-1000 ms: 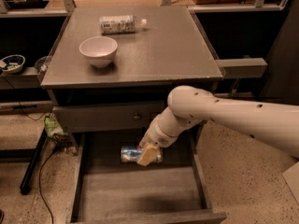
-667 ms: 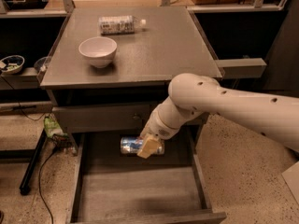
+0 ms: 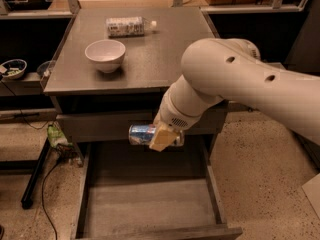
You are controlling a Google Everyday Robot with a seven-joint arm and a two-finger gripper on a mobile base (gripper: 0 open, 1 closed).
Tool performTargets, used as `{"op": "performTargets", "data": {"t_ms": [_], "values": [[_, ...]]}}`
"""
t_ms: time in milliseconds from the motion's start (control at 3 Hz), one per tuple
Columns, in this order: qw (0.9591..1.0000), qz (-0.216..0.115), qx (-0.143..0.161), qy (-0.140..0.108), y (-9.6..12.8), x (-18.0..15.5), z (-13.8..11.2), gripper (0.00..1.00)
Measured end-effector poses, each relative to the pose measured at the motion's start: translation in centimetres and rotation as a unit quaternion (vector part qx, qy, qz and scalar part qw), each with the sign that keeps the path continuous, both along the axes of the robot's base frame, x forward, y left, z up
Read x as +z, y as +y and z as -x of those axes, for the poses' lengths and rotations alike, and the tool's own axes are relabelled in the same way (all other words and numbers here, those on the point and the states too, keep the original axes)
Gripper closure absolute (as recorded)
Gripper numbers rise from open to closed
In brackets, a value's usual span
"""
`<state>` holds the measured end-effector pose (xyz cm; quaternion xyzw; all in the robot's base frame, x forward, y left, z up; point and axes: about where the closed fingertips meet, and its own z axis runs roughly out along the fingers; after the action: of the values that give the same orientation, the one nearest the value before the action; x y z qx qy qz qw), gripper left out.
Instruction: Pick redbull can from middle drawer and place on counter
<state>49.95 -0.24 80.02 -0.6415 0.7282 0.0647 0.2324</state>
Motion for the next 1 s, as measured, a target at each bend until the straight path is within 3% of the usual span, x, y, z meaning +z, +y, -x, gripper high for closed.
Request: {"op": "performTargets", "data": {"t_ms": [667,1000], "values": [[0.9988,-0.001,-0.047,-0.015,-5.4,4.0,-3.3,1.0],[0.9988,-0.001,-0.047,-0.015,-5.4,4.0,-3.3,1.0]]}}
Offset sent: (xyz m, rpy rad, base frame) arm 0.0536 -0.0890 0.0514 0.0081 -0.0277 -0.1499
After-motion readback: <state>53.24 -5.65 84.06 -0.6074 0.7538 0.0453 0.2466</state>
